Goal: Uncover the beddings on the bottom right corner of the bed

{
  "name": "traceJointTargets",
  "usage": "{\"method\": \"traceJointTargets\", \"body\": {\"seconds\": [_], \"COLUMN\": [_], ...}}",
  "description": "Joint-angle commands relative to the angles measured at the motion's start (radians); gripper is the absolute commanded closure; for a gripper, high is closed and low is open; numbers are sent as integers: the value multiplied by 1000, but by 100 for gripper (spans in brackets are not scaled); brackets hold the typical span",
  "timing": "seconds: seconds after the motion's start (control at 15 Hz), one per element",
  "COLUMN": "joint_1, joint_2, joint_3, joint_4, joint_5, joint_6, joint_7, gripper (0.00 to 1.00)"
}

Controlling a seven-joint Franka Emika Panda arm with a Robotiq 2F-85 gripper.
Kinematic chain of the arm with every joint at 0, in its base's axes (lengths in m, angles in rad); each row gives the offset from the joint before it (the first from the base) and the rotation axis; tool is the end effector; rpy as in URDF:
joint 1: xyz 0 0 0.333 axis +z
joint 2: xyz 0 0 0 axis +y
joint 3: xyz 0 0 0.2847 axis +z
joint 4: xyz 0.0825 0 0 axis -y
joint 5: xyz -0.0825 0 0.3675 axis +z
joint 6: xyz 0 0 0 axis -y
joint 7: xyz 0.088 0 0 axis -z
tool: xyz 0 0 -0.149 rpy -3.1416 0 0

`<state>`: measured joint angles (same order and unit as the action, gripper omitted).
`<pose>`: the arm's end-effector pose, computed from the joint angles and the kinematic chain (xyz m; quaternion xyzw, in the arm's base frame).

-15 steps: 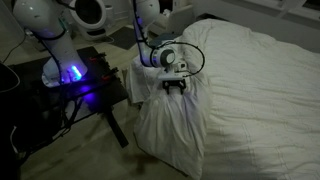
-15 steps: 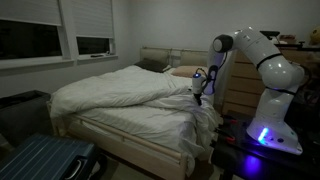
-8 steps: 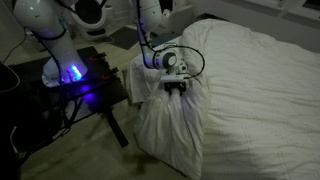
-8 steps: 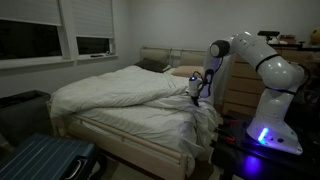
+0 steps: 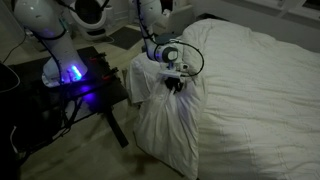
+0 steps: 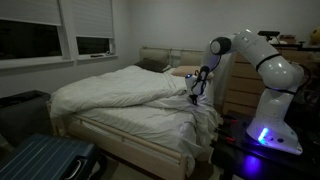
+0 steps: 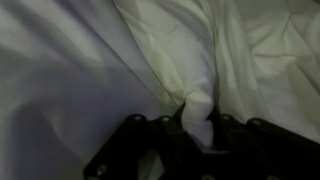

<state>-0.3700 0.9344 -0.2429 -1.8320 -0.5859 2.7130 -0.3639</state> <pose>0.4681 -0.3334 -0.0175 0.9587 0.1895 -0.1285 0.1687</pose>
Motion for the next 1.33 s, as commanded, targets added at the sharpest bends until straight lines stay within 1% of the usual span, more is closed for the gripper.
{"method": "traceJointTargets", "body": {"seconds": [0.0,0.07,0.27,0.33,0.53,0.67,0.8,0.87,1.27], "joint_1": [54,73,118,139,217,252,286,291,266], "joint_2": [-85,-104,-187,-215,-279,-308,-318,-319,-232], "joint_3": [5,-1,5,-3,-54,-81,-117,-129,-144], "joint_4": [-88,-105,-143,-151,-146,-117,-69,-41,229], "joint_5": [91,112,188,206,231,238,223,224,287], "joint_6": [-33,-43,-104,-117,-134,-156,-176,-191,-357], "joint_7": [51,67,131,164,319,399,476,505,671], "gripper": [100,97,97,97,97,97,97,97,97]}}
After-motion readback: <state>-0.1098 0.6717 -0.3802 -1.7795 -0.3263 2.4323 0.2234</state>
